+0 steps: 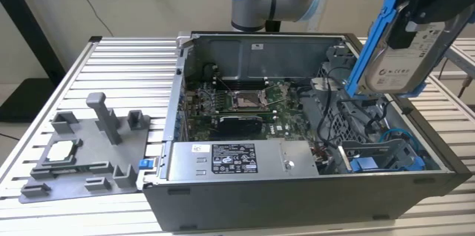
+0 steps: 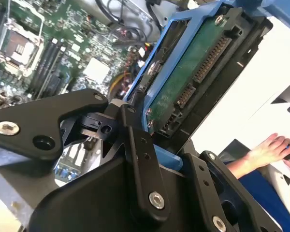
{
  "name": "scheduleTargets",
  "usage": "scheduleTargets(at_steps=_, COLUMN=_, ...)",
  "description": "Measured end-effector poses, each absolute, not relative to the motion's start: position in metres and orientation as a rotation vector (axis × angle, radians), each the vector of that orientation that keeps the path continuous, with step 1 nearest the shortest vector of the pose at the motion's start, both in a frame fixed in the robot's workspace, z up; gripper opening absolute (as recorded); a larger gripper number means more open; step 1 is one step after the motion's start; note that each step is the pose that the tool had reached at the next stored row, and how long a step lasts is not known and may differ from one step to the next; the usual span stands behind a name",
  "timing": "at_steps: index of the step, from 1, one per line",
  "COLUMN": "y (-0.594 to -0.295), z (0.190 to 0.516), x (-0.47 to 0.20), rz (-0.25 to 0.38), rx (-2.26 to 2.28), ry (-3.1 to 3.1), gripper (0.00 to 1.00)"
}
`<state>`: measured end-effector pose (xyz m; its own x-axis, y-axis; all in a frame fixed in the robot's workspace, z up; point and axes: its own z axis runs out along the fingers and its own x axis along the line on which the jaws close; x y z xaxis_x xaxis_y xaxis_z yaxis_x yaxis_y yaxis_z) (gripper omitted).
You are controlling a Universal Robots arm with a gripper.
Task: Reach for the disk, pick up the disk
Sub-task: 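Pick up the disk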
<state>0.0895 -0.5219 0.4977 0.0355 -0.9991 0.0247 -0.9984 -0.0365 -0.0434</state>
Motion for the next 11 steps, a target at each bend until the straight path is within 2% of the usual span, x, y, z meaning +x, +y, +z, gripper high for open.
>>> scheduleTargets(at_steps=11, y=-0.577, z=0.477, x=0.090, rz=-0.075, rx=-2.250, ry=2.171, gripper=0.00)
